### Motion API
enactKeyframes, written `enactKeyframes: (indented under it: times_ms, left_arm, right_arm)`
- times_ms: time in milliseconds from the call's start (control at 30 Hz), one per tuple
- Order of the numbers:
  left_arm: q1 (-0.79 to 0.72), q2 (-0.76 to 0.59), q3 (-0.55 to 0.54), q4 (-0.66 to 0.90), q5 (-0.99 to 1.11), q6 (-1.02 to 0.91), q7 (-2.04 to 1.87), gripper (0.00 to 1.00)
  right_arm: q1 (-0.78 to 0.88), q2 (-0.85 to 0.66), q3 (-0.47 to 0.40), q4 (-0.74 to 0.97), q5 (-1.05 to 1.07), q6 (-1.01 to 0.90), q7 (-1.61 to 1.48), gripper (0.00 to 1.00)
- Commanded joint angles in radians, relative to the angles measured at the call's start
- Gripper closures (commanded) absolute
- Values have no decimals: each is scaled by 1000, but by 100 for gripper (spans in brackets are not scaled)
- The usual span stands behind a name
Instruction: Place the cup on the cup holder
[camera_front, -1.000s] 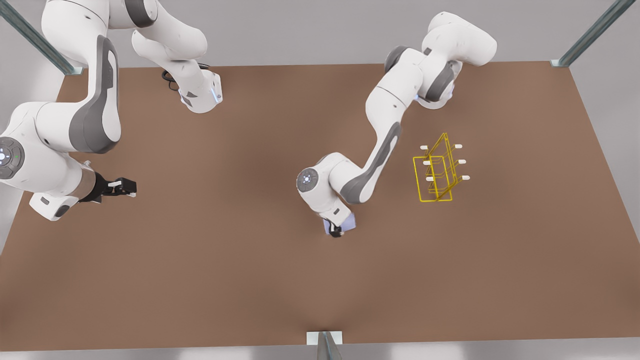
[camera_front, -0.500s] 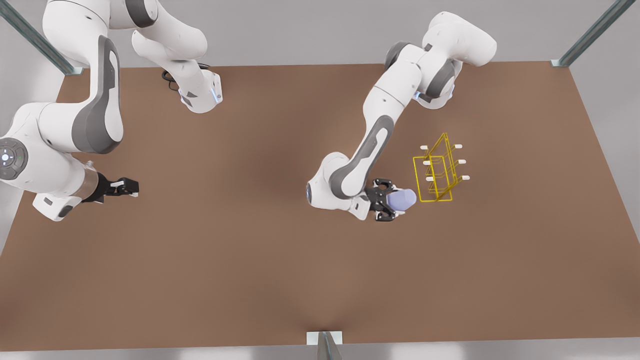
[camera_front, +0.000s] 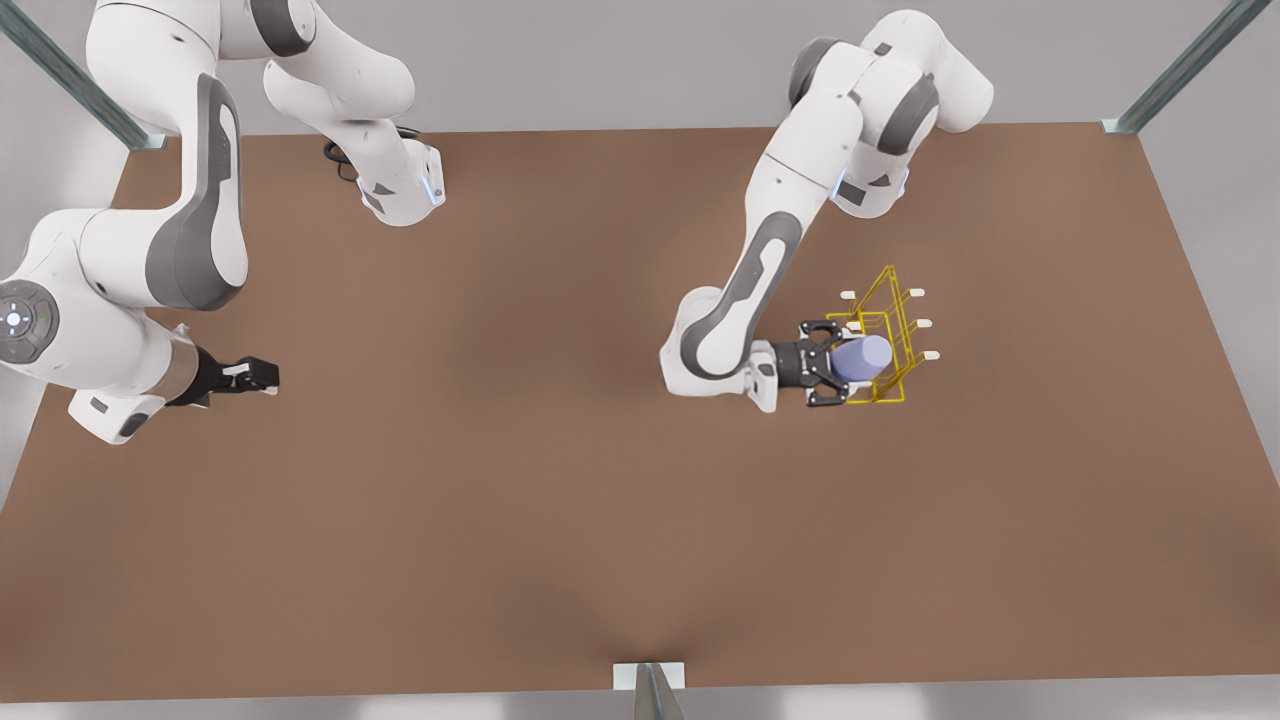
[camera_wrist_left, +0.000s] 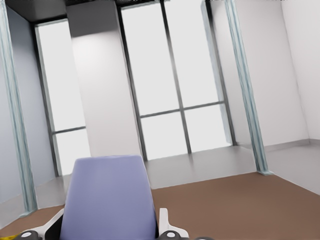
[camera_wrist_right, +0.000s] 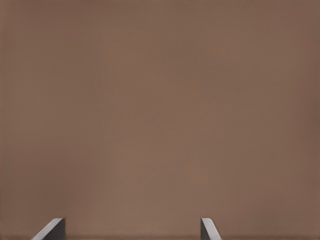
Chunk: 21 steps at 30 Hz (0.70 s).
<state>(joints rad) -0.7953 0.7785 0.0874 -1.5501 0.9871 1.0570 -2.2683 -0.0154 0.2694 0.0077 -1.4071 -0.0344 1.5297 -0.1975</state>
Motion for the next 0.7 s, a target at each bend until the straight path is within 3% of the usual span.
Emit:
enactKeyframes:
  times_ms: [0, 233, 367, 667]
  left_arm:
    - [1, -27, 0, -30, 7, 27, -74, 18]
    - [45, -54, 2, -90, 71, 83, -105, 18]
    - [42, -110, 0, -214, 84, 123, -188, 18]
    - [16, -108, -20, -251, 82, 109, -255, 17]
  right_arm:
    - [0, -1, 0, 0, 1, 0, 0, 0]
    - [0, -1, 0, 0, 1, 0, 0, 0]
    - [0, -1, 0, 0, 1, -2, 0, 0]
    - [0, -1, 0, -3, 1, -2, 0, 0]
